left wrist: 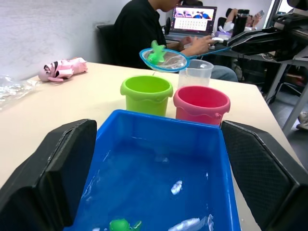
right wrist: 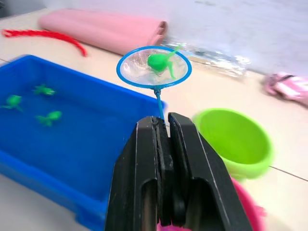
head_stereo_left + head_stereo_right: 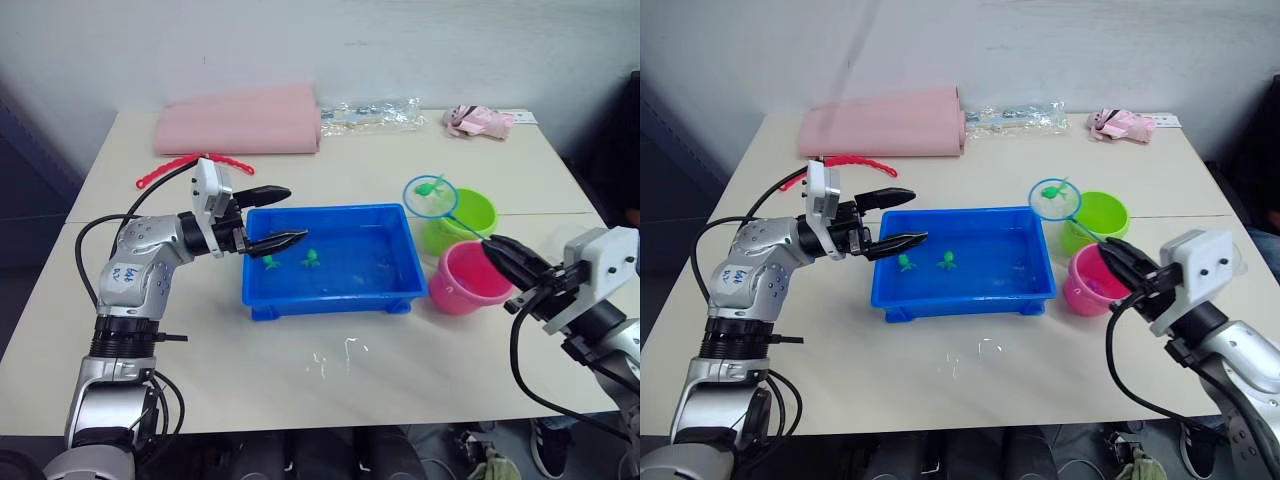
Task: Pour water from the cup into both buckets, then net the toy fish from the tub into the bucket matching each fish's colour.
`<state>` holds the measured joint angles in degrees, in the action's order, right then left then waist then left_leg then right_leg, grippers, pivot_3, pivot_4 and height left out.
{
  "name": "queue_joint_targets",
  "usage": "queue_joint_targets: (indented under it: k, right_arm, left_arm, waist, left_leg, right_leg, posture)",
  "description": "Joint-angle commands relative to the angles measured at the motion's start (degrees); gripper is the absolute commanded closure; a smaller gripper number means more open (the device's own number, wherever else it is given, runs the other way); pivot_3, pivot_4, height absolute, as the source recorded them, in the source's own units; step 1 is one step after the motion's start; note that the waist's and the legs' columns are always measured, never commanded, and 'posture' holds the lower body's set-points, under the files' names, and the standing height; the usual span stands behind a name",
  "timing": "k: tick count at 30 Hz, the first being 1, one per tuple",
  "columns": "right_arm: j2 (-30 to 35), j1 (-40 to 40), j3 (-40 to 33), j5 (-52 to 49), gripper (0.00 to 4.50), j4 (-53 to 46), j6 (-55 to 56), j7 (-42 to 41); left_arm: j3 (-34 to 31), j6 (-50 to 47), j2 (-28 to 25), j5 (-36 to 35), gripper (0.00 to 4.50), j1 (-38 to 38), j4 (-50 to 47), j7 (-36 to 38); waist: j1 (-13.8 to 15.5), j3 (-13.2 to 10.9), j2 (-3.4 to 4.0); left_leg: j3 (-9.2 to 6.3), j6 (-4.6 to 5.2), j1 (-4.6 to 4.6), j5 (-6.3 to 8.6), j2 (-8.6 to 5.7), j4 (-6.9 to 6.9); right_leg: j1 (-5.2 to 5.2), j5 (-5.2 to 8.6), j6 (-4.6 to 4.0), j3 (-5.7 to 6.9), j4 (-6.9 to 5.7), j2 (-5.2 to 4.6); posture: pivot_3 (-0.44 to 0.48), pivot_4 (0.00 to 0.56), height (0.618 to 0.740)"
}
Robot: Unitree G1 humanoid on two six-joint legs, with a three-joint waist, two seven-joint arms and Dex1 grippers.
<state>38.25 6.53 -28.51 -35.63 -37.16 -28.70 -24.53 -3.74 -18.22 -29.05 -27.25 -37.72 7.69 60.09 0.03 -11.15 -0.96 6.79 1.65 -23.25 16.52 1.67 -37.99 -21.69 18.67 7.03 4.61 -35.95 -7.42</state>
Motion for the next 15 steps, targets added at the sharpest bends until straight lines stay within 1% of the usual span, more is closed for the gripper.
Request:
queue_joint_targets:
  k: [1, 2, 6, 11, 13, 15]
  right_arm:
    - [1.89, -0.81, -3.02, 5.49, 4.5, 4.51, 5.33, -1.14]
    - [2.13, -1.15, -2.99, 6.54, 4.5, 5.72, 6.25, -1.43]
    - [5.43, -2.35, 0.85, 17.72, 4.5, 13.06, 15.06, -2.61]
    - [8.02, -3.65, 3.88, 27.79, 4.5, 17.79, 21.04, -1.38]
    - [10.17, -4.8, 6.22, 33.23, 4.5, 19.99, 25.17, -1.33]
    - [10.86, -5.77, 7.51, 35.73, 4.5, 21.59, 27.78, -1.43]
  left_arm:
    - [-0.41, 0.02, 0.58, -0.69, 0.04, -1.05, -1.02, -0.51]
    - [-0.4, -0.21, 0.7, -0.76, 0.04, -1.04, -1.11, -0.62]
    - [-0.1, -1.8, 1.23, -0.96, 0.04, -0.78, -1.97, -1.34]
    - [0.23, -3.24, 1.74, -1.04, 0.04, -0.63, -3.87, -2.44]
    - [0.41, -3.88, 1.81, -1.03, 0.04, -0.56, -4.74, -2.89]
    - [0.51, -4.36, 1.89, -0.96, 0.04, -0.58, -5.24, -3.28]
  waist:
    - [0.01, 0.0, 0.0]
    - [0.0, 0.0, 0.0]
    - [-0.08, 0.0, 0.0]
    - [-0.1, 0.0, 0.0]
    - [-0.11, 0.0, 0.0]
    - [-0.11, 0.0, 0.01]
  left_leg:
    - [0.01, 0.0, 0.0, 0.0, -0.01, 0.0]
    - [0.01, 0.01, 0.0, 0.0, -0.01, 0.0]
    - [0.03, 0.01, 0.03, -0.01, -0.01, -0.01]
    - [0.04, -0.01, 0.04, -0.02, 0.01, -0.02]
    - [0.05, -0.01, 0.04, -0.02, 0.0, -0.03]
    - [0.06, -0.02, 0.04, -0.03, 0.0, -0.06]
  right_leg:
    - [0.0, 0.0, 0.01, -0.01, 0.0, 0.0]
    - [0.0, 0.0, 0.01, -0.01, 0.0, 0.0]
    - [0.0, 0.0, 0.01, -0.02, 0.01, 0.0]
    - [0.0, 0.0, 0.02, -0.03, -0.01, 0.01]
    - [0.0, 0.0, 0.01, -0.04, 0.0, 0.0]
    - [0.0, 0.0, 0.02, -0.06, 0.0, 0.0]
  posture:
    - [0.0, 0.15, 0.74]
    - [0.0, 0.15, 0.74]
    - [0.0, 0.15, 0.74]
    - [0.0, 0.15, 0.74]
    - [0.0, 0.15, 0.74]
    - [0.0, 0.15, 0.74]
